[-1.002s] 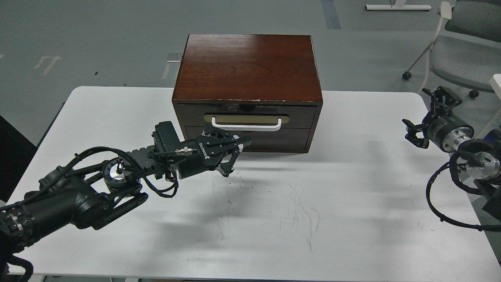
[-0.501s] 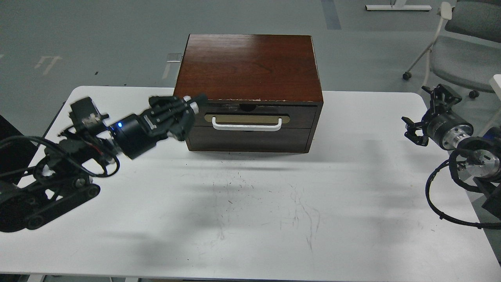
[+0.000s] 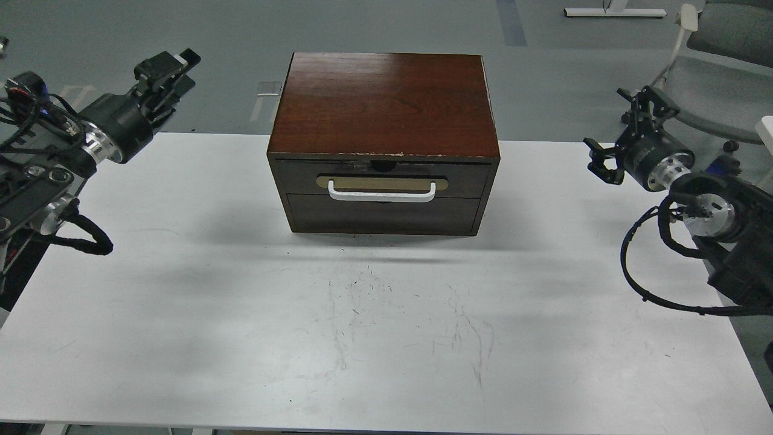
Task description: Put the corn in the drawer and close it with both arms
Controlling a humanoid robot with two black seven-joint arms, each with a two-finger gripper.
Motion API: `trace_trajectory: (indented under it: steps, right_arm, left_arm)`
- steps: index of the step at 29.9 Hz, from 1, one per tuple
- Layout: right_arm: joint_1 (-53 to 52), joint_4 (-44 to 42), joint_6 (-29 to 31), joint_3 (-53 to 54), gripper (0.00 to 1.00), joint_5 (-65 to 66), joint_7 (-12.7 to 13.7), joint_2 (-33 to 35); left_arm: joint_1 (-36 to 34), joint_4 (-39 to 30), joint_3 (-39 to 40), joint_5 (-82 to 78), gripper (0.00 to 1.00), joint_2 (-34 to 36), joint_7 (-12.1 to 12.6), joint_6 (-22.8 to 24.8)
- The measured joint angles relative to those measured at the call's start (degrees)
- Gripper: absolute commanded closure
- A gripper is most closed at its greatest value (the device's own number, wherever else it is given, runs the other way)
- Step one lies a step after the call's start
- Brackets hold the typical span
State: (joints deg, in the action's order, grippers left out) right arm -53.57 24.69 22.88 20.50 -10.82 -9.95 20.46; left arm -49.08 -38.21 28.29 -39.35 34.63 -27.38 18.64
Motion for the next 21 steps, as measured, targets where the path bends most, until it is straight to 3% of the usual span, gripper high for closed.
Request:
trace_trajectory:
  steps: [4, 9, 15, 21]
  right_arm:
    - [-0.9, 1.8, 0.1, -0.1, 0.00, 0.1, -0.1, -2.0]
    - [-1.1, 3.4, 0.1, -0.2, 0.00, 1.1, -0.4, -2.2]
    - [-0.9, 3.8, 0.1, -0.1, 0.00, 3.0, -3.0, -2.1]
    - [-0.2, 4.6, 0.1, -0.1, 0.00, 3.1, -3.2, -1.0]
  left_arm:
    - [0.3, 4.8, -0.1, 8.0, 0.02, -1.4, 3.4, 4.0]
    - [1.2, 6.4, -0.3, 11.7, 0.02, -1.6, 4.0, 4.6]
    - [3.1, 7.6, -0.2, 14.1, 0.02, -2.4, 4.7, 5.3]
    - [3.4, 7.9, -0.1, 21.5, 0.02, -3.1, 7.0, 9.2]
